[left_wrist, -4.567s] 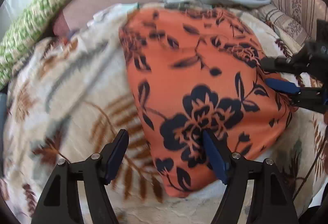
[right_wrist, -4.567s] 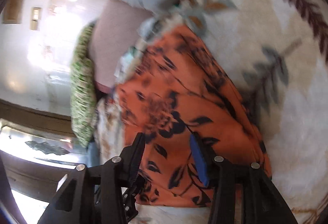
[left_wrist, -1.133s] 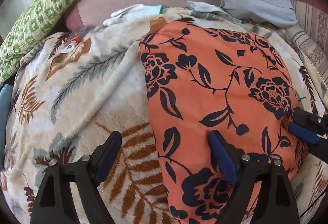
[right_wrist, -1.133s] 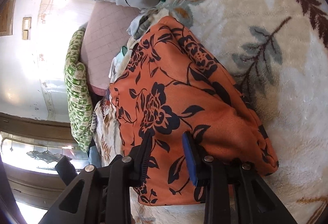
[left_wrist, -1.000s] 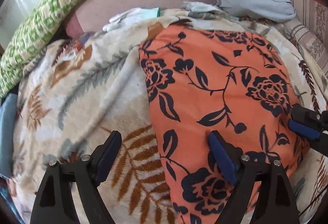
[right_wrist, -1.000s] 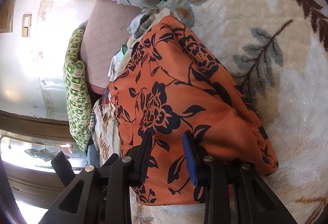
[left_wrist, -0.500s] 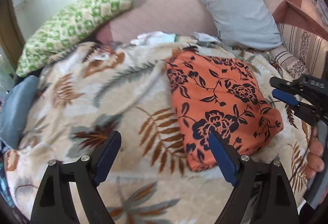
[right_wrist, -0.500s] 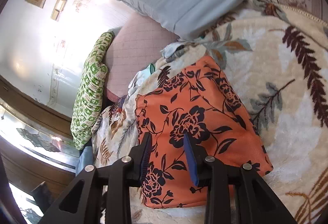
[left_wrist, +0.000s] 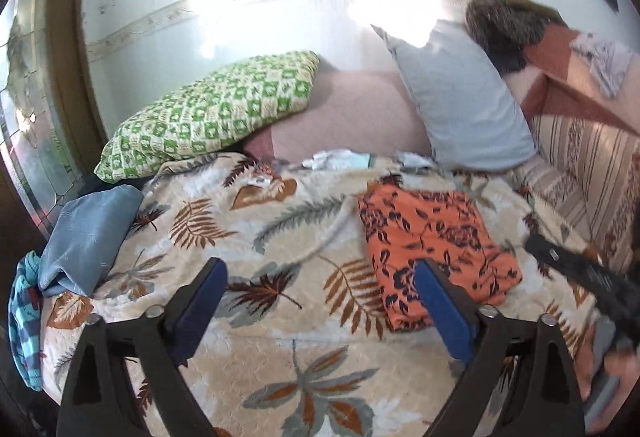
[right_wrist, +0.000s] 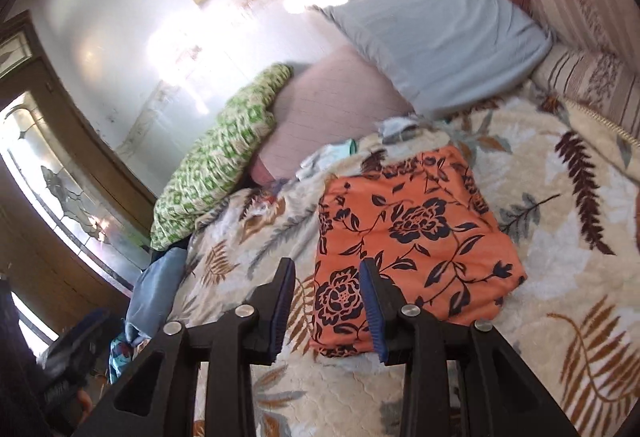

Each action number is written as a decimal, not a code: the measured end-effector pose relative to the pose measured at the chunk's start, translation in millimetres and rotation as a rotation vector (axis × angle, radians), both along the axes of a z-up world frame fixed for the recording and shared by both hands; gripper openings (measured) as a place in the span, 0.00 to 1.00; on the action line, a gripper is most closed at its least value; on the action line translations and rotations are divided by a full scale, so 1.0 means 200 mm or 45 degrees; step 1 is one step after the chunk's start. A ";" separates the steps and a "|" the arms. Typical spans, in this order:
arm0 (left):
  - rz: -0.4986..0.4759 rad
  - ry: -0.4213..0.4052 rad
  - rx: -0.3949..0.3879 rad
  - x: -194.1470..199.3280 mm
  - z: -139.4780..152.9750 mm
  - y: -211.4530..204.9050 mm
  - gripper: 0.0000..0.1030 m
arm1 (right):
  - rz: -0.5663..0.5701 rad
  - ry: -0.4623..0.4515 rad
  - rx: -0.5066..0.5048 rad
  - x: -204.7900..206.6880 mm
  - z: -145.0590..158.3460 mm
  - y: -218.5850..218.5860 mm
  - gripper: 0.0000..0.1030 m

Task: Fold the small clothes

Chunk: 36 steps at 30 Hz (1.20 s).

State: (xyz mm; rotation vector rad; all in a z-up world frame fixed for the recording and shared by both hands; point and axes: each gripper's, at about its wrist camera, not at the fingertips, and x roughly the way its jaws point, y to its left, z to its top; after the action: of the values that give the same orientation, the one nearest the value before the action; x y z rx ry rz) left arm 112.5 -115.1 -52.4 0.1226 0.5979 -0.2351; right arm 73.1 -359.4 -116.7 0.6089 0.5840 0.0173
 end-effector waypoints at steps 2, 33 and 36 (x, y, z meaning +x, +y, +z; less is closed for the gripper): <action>0.053 -0.054 -0.031 0.03 -0.02 0.00 0.94 | -0.076 -0.026 -0.060 -0.11 0.02 -0.01 0.57; 0.160 0.055 -0.001 0.35 -0.46 -0.03 0.94 | -0.083 0.188 -0.401 0.21 -0.15 0.17 0.57; 0.141 0.081 0.001 0.37 -0.48 -0.06 0.94 | -0.100 0.240 -0.396 0.24 -0.20 0.11 0.57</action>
State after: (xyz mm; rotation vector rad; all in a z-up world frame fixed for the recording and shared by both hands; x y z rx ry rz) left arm 186.6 -126.2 -148.5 0.0826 0.6663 -0.1316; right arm 121.0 -337.5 -157.6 0.3320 0.7282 -0.2035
